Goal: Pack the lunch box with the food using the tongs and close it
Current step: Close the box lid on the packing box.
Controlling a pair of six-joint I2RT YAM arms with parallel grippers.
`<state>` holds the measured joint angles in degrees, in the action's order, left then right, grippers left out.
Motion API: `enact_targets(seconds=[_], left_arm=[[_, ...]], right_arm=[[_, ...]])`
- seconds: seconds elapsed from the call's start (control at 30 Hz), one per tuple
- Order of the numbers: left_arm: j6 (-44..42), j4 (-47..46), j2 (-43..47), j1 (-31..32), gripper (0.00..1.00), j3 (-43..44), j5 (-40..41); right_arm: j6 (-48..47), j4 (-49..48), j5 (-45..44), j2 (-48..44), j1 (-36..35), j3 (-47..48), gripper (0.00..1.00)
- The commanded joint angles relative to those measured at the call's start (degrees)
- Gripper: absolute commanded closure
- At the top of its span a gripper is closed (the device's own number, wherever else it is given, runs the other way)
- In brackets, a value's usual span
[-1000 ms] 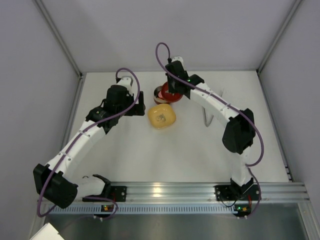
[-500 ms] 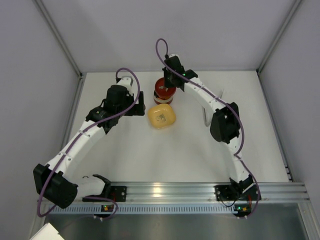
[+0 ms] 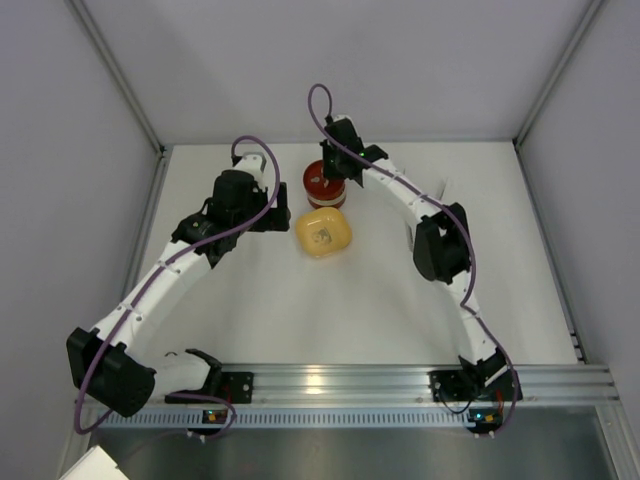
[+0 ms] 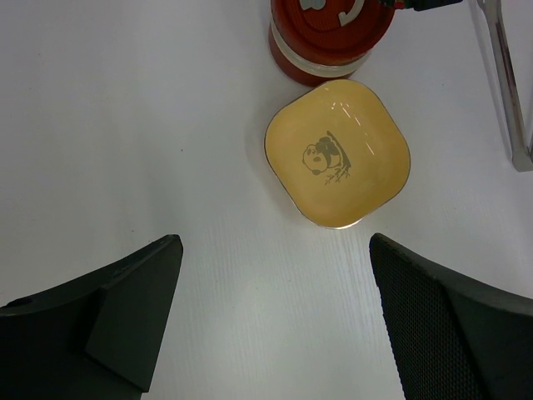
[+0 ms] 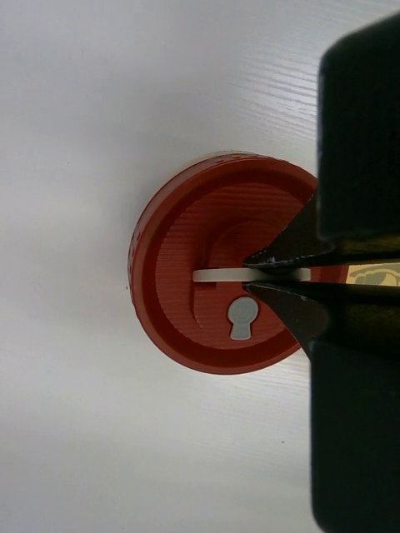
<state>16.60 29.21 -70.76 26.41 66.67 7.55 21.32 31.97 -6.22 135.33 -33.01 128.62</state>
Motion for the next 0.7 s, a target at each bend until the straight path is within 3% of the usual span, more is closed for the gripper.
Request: enact_targets(seconds=[0.0,0.67], left_arm=[[-0.1,-0.5,0.9,0.0,0.01,-0.1,0.9],[-0.1,-0.6,0.5,0.0,0.01,-0.1,0.9]], right_arm=[[1.1,-4.4,0.2,1.7,0.2,4.3,1.0],[1.8,-3.1,0.2,3.5,2.6,3.9,1.0]])
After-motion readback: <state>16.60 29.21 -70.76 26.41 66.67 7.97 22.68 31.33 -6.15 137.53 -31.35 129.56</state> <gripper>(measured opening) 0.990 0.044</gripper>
